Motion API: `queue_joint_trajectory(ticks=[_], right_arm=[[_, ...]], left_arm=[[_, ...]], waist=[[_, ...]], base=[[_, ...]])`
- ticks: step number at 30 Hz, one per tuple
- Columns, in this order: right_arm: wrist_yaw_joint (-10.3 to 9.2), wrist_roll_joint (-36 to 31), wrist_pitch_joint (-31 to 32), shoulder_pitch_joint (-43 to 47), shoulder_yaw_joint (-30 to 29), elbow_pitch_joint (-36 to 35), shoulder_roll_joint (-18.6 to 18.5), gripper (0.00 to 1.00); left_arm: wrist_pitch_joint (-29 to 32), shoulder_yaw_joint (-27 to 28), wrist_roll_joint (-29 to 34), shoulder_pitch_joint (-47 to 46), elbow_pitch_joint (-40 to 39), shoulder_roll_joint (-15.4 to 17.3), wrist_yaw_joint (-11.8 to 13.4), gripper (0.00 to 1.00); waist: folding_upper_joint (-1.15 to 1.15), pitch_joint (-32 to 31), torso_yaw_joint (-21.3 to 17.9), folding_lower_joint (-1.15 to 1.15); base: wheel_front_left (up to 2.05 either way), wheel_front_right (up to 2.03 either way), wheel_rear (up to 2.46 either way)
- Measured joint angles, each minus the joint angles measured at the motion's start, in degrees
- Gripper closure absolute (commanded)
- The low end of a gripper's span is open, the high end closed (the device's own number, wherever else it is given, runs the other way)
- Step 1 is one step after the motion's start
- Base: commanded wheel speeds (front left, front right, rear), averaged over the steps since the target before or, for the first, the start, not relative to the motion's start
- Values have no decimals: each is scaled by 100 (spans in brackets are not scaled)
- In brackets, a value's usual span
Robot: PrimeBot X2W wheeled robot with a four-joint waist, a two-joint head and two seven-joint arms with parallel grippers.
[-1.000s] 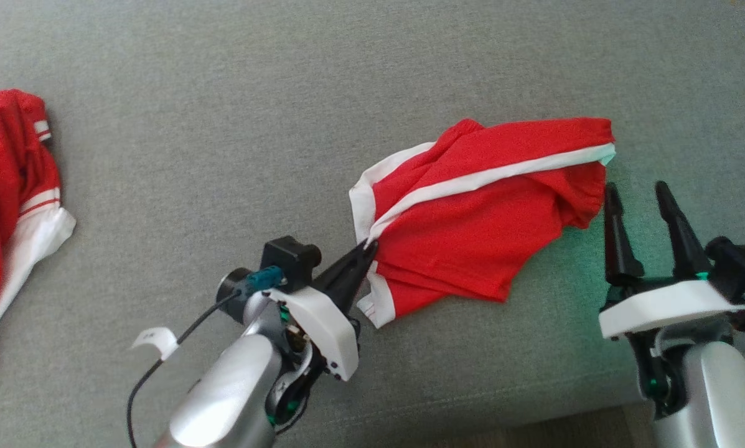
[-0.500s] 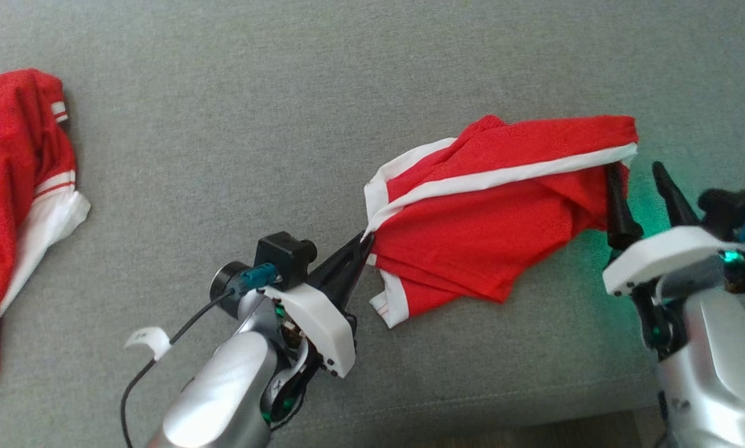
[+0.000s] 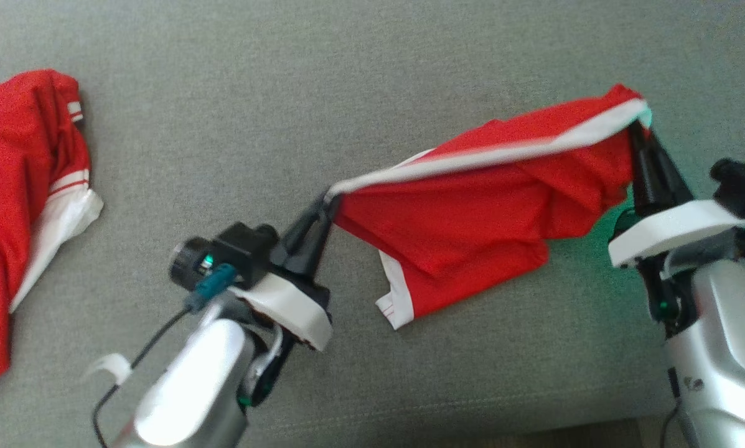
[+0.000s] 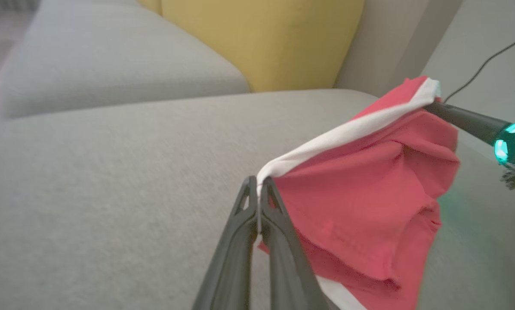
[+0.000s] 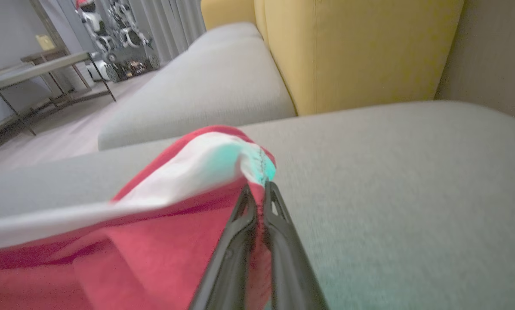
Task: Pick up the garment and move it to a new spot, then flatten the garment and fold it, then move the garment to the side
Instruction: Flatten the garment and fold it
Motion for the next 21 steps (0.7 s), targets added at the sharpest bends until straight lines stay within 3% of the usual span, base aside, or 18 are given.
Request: queue_joint_trajectory(ticks=[12, 17, 21], right_arm=[[0, -116, 834, 216, -302, -2362, -35, 100], [0, -157, 1417, 820, -457, -3373, 89, 100], [0, -153, 1712, 1034, -506, -3799, 222, 100]], left_arm=[[-88, 442, 265, -141, -1678, 431, 522, 100], [157, 645, 293, -124, -2577, 565, 776, 100], [360, 719, 292, -55, -2939, 660, 877, 100]], waist=[[0, -508, -11, 0], [0, -708, 18, 0], [0, -718, 18, 0]], base=[[0, 0, 0], [0, 0, 0], [0, 0, 0]])
